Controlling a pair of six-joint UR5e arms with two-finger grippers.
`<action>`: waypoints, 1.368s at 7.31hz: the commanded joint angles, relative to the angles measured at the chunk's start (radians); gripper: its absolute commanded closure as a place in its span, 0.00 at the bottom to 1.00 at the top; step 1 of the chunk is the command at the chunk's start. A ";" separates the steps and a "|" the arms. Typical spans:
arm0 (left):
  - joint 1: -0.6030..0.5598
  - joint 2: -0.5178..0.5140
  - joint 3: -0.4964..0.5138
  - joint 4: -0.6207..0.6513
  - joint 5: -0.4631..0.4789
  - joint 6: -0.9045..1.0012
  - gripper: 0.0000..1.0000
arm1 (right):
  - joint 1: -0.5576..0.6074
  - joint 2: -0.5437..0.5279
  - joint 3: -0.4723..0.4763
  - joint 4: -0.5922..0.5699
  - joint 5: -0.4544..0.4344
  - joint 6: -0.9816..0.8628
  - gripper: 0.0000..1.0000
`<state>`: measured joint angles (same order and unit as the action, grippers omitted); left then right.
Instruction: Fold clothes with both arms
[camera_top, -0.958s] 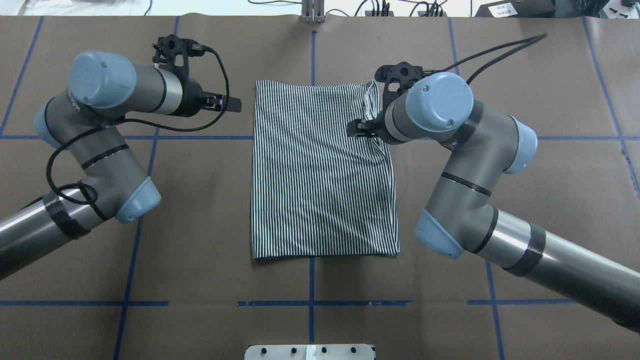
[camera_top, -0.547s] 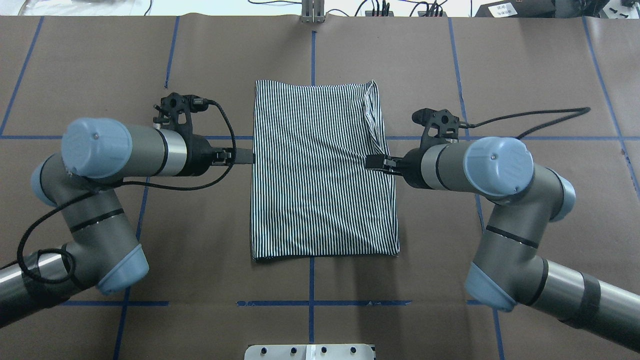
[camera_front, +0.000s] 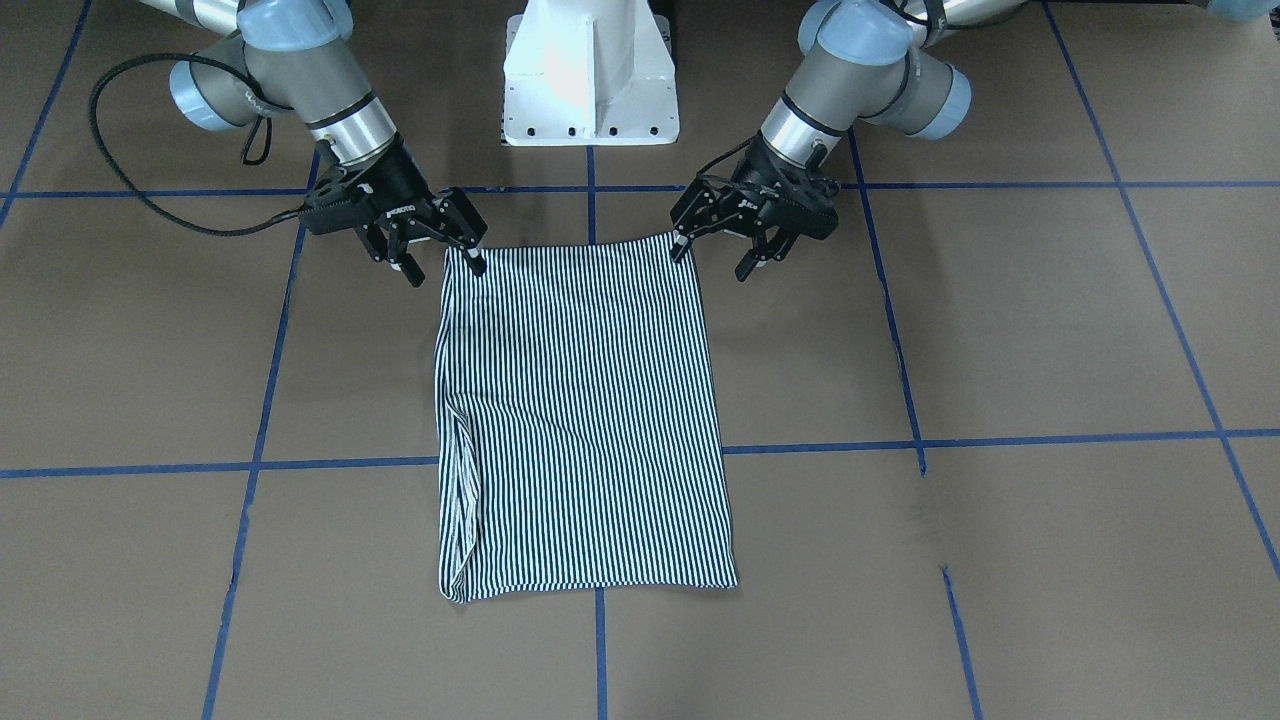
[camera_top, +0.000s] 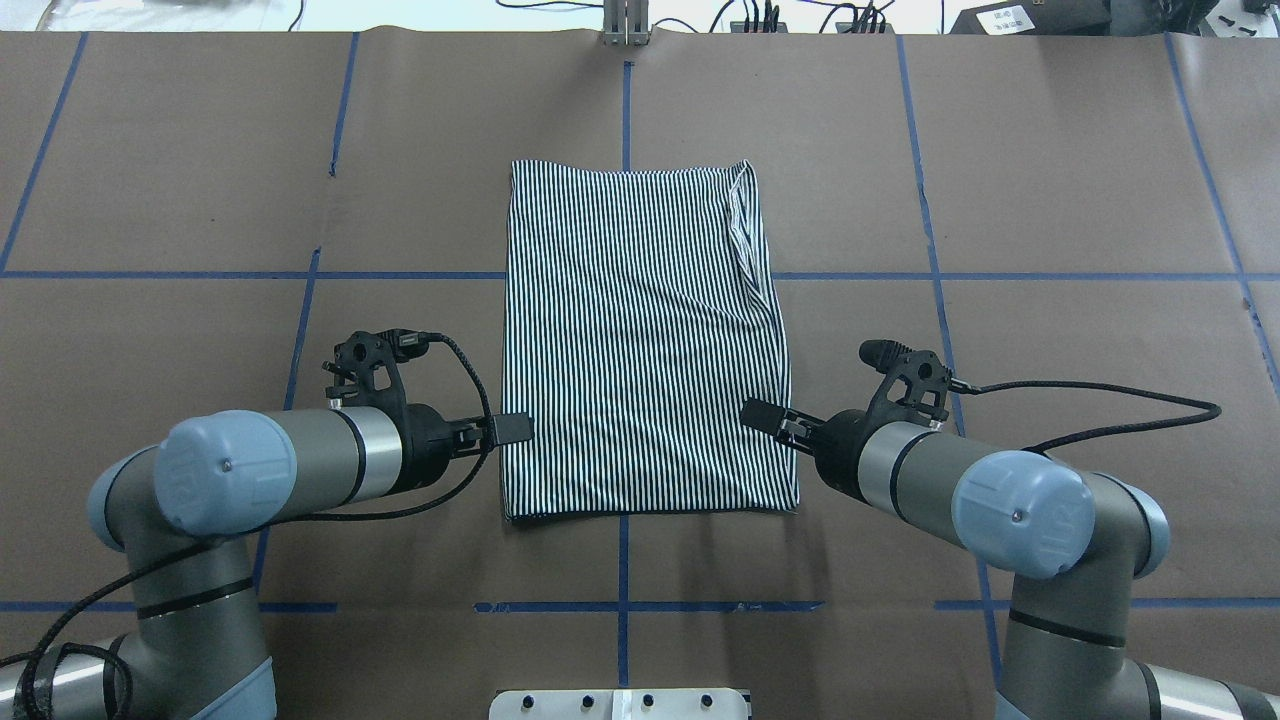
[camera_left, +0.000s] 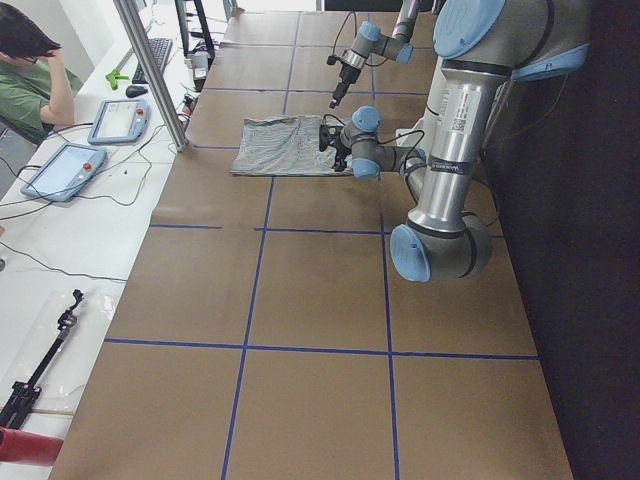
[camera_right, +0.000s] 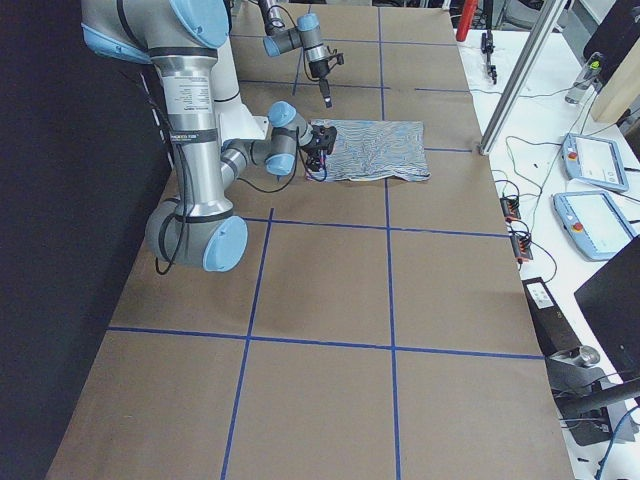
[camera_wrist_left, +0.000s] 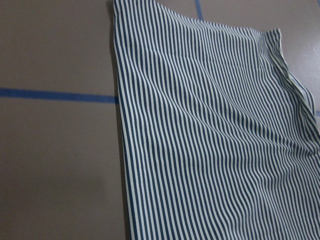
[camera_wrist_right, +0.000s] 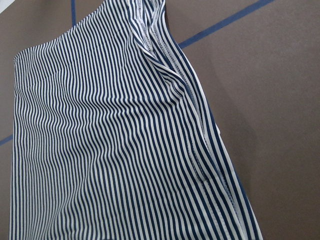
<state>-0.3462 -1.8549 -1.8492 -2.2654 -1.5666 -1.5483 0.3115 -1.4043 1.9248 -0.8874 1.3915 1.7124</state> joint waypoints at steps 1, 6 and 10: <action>0.076 -0.004 0.007 0.096 0.051 -0.133 0.54 | -0.017 -0.007 0.010 -0.001 -0.032 0.053 0.13; 0.116 -0.035 0.022 0.109 0.051 -0.133 0.53 | -0.019 -0.007 0.011 0.001 -0.054 0.055 0.09; 0.109 -0.053 0.041 0.110 0.049 -0.124 0.52 | -0.023 -0.005 0.011 -0.001 -0.057 0.056 0.08</action>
<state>-0.2325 -1.9075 -1.8077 -2.1564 -1.5164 -1.6775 0.2894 -1.4111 1.9359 -0.8880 1.3361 1.7685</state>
